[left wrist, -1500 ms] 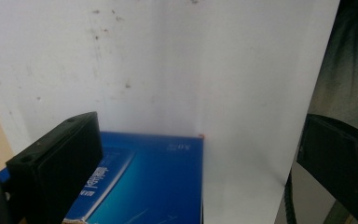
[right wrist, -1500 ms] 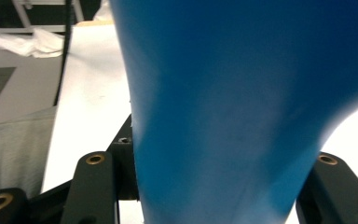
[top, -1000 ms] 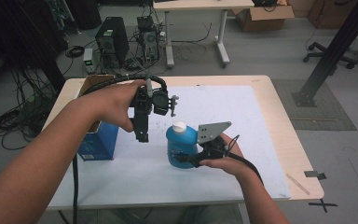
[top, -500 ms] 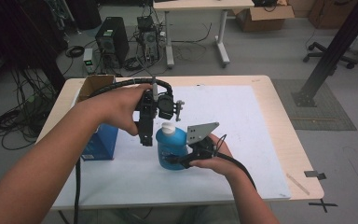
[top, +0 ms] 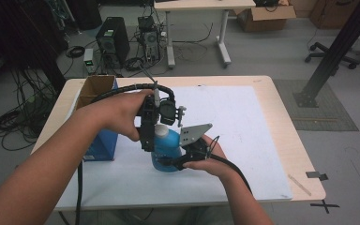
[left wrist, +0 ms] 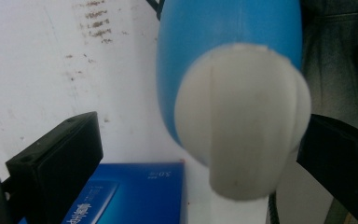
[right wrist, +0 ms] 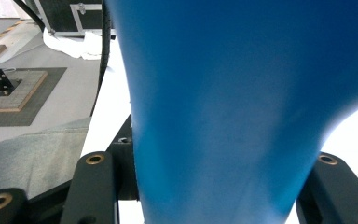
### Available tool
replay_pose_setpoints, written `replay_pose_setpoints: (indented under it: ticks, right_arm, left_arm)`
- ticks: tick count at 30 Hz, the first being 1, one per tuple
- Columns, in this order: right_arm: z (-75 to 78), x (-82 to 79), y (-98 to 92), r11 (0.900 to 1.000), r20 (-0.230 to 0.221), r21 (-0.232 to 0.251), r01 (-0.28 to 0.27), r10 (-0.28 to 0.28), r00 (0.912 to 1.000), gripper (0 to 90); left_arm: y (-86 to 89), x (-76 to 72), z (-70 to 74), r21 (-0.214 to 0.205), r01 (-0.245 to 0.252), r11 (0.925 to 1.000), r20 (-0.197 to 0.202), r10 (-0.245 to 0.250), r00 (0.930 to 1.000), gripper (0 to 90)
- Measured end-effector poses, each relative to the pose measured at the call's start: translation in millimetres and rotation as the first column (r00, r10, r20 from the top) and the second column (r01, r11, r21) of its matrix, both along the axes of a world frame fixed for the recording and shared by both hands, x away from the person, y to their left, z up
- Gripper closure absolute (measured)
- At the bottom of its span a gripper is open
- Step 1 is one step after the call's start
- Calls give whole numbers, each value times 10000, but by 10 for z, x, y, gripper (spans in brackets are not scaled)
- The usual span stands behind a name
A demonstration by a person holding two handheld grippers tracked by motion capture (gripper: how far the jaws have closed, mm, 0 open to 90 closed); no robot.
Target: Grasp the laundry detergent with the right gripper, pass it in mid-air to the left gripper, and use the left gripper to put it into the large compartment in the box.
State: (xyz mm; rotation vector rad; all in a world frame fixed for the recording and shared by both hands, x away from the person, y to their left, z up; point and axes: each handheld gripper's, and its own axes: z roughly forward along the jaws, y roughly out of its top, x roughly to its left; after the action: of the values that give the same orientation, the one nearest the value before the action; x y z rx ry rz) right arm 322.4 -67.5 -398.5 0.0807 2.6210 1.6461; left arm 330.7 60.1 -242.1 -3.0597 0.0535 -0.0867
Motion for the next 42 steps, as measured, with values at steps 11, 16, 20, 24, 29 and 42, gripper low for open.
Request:
replay_pose_setpoints:
  ticks: [11, 16, 20, 24, 29, 42]
  right_arm:
    - [35, 10, 104, 10000, 102, 78, -45, 44, 9999, 443]
    - [53, 19, 144, 10000, 71, 58, -19, 18, 10000, 443]
    - [57, 30, 173, 10000, 17, 55, -45, 45, 10000, 443]
    - [62, 33, 190, 10000, -16, 50, -81, 81, 10000, 442]
    - [55, 38, 202, 9999, -36, 55, -121, 121, 9999, 442]
    - [58, 28, 233, 9999, -60, 78, -112, 112, 9999, 441]
  left_arm:
    - [-11, -33, -15, -159, -40, 9999, -10, 39, 10000, 3]
    - [-17, -29, -16, -103, 3, 9999, -9, -3, 10000, 4]
    - [-12, -33, -32, -156, -45, 9999, -14, 45, 10000, 4]
    - [-1, -29, -36, -135, -55, 9999, 26, 55, 10000, 4]
    - [14, -36, -38, -136, -46, 9999, 79, 47, 10000, 4]
    - [53, -49, -71, -51, -57, 10000, 279, 58, 9996, 4]
